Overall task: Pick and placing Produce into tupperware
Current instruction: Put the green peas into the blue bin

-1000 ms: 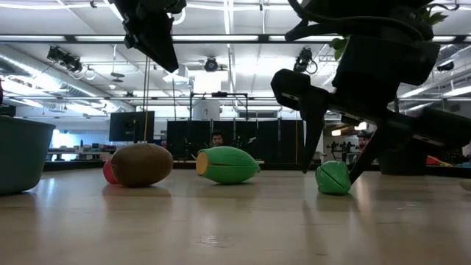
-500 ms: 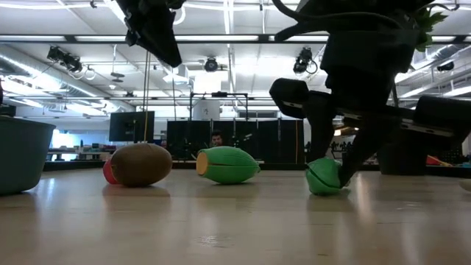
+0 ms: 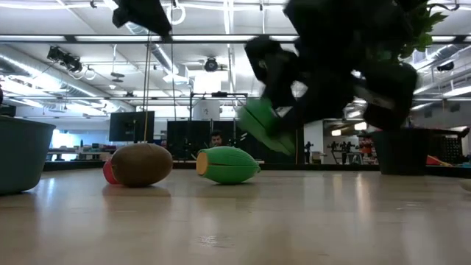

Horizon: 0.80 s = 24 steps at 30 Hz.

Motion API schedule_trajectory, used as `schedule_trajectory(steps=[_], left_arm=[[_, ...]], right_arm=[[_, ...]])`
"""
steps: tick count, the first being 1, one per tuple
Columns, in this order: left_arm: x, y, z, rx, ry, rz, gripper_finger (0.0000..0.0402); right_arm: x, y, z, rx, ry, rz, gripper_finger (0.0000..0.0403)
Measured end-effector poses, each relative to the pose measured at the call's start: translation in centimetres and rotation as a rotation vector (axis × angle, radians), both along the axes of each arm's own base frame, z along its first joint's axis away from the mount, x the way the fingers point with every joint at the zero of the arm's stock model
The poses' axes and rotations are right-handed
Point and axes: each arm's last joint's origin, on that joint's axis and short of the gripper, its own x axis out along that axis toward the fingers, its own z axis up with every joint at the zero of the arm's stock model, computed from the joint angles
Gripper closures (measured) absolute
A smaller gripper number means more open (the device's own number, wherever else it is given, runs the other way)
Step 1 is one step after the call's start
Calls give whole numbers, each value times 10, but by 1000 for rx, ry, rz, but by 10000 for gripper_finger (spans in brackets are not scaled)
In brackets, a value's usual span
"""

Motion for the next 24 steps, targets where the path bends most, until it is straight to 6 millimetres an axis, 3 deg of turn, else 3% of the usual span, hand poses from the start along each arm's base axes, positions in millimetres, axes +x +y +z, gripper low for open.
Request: schedule_trajectory(steps=[6,11,18,24], left_arm=[[-26,8,20,17,-95,14,306],[-47,17,34,68,-162,30,308],[-63,25,50,95,-283,70,311],[-69,25,53,103,-298,59,309]], right_arm=[[30,-2,45,91,-291,-38,273],[55,-2,89,256,-435,-48,265],[98,9,88,351,-430,-16,276],[125,17,68,361,-393,9,264]])
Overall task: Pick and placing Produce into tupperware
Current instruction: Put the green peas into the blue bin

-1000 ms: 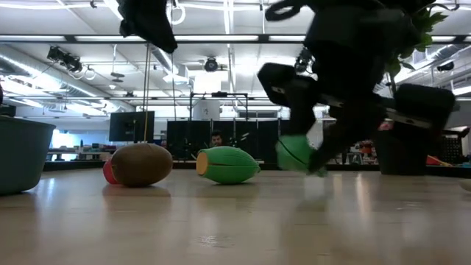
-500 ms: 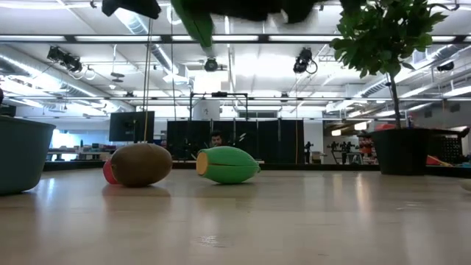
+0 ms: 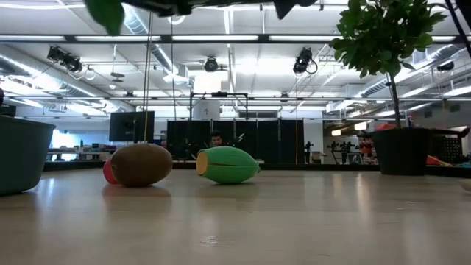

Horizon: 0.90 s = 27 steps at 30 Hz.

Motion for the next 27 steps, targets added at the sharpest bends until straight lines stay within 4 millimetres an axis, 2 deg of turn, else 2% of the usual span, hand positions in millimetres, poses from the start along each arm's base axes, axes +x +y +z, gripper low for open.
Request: schedule_trajectory(steps=[13,17,27], left_arm=[[0,0,0,7,1,-1,317],[0,0,0,6,0,-1,322],[0,0,0,5,1,-1,335]], right_arm=[[37,10,-38,-3,23,11,266],[47,13,-56,-9,48,12,265],[66,20,-67,19,29,69,265]])
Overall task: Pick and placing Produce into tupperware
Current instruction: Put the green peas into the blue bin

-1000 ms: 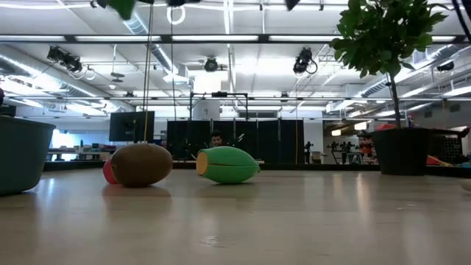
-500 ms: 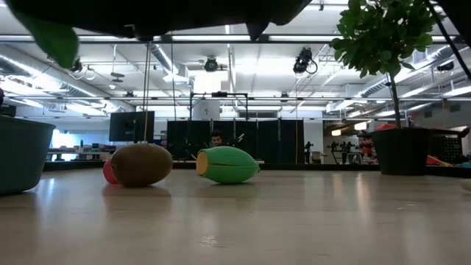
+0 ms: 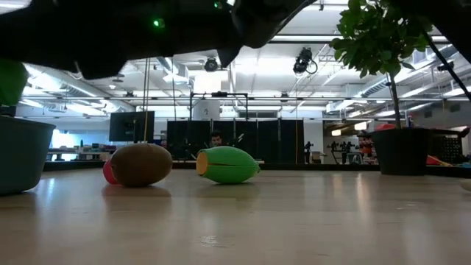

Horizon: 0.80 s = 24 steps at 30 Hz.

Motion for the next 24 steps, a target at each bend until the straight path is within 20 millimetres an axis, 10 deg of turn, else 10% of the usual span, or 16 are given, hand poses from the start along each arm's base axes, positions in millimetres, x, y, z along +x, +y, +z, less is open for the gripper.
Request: schedule_trajectory(steps=[24], left_arm=[[0,0,0,-35,-23,15,343]], right_arm=[[14,11,-33,37,74,56,265]])
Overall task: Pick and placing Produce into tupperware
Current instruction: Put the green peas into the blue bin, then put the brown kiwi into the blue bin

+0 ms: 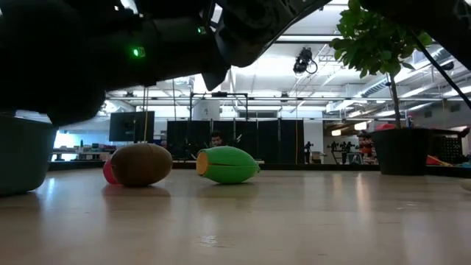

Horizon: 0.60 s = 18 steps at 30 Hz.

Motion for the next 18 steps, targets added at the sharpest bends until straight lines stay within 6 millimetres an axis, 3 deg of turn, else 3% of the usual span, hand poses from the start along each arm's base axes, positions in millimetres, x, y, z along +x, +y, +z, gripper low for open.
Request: schedule_trajectory(steps=[18], left_arm=[[0,0,0,-13,-8,5,350]], right_arm=[[-1,0,-3,-33,23,1,179]])
